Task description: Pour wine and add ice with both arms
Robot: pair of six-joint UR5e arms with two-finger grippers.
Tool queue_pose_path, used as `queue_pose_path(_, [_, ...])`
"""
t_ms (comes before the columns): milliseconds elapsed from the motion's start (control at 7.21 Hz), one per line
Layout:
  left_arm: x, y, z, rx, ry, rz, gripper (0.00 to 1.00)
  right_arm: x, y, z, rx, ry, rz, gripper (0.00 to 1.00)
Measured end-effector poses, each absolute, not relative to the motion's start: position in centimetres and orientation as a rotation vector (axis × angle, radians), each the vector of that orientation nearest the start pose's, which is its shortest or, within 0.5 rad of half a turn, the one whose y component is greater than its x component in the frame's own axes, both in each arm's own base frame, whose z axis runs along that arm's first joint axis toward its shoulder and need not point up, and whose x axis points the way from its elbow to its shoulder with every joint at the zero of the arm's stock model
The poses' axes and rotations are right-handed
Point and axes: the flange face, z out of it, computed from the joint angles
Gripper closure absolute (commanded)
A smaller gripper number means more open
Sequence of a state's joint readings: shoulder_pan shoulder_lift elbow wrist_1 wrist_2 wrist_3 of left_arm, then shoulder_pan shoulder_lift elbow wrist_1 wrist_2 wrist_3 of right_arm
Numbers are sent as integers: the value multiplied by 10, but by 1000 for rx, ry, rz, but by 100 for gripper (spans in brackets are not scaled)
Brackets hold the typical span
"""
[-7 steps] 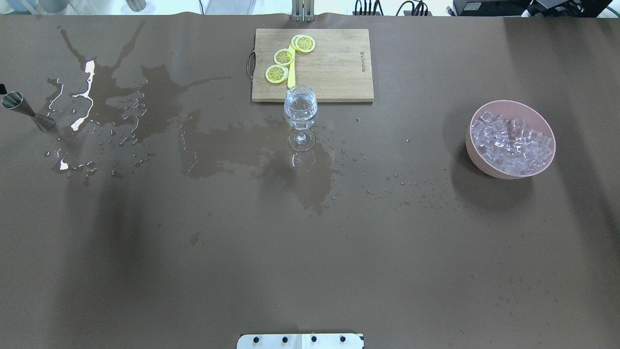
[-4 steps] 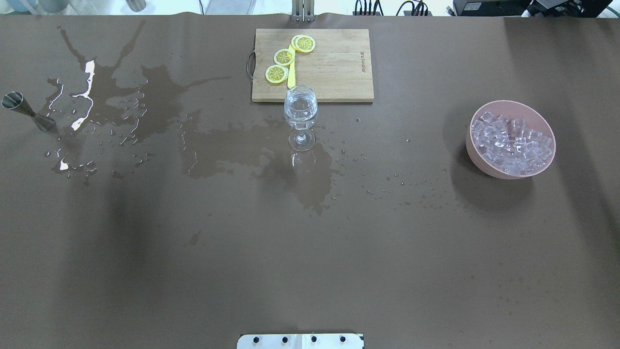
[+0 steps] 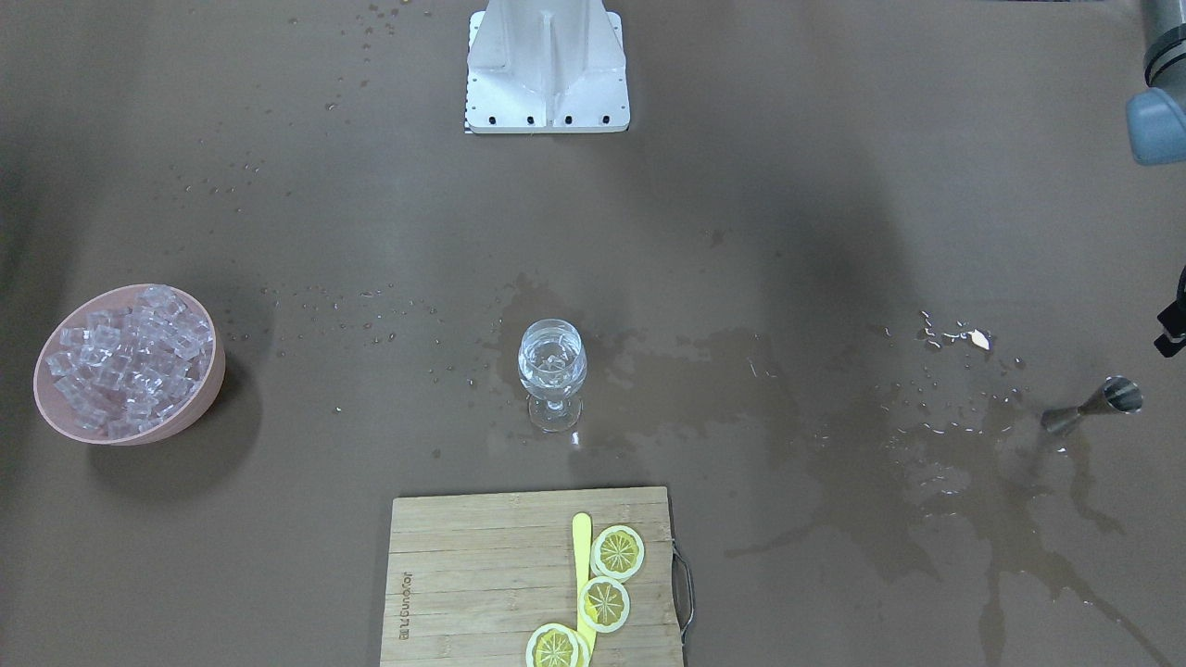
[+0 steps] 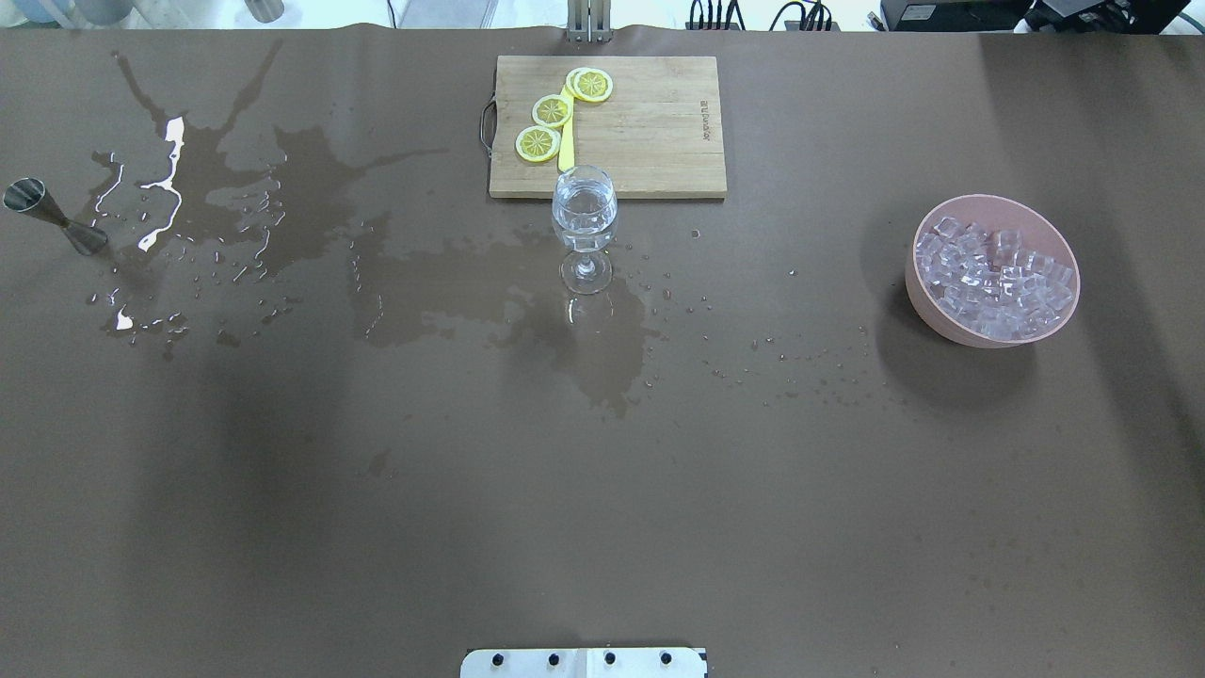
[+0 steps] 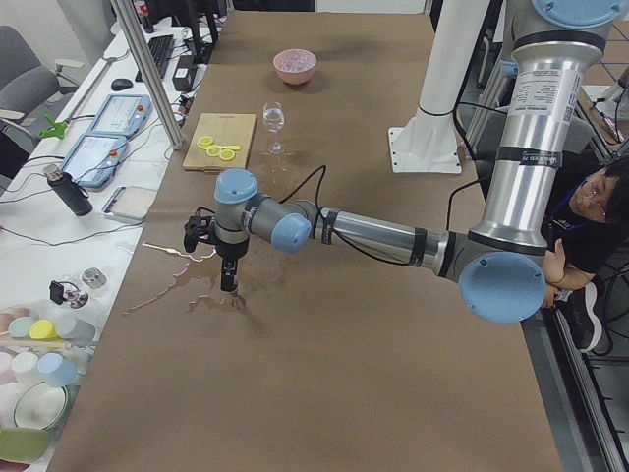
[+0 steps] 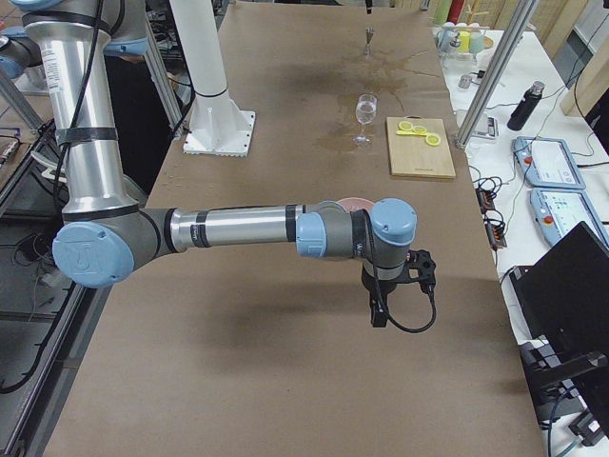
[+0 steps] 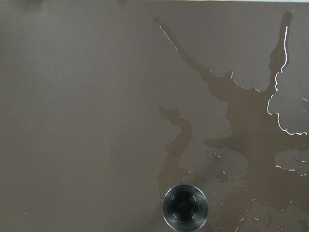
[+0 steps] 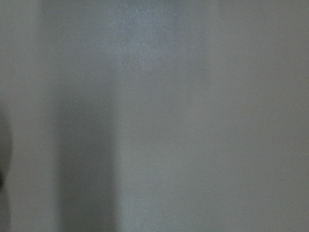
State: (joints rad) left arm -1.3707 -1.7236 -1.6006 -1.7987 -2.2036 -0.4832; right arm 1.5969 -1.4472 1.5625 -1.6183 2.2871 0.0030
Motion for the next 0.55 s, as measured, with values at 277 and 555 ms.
queue_pose_path(277, [14,-575,574,111,760,-118,4,82,-545,607,73,-715,4,0])
queue_pose_path(555, [-29,-572,622,90,765,-97,4,82,-546,607,73,-715,5,0])
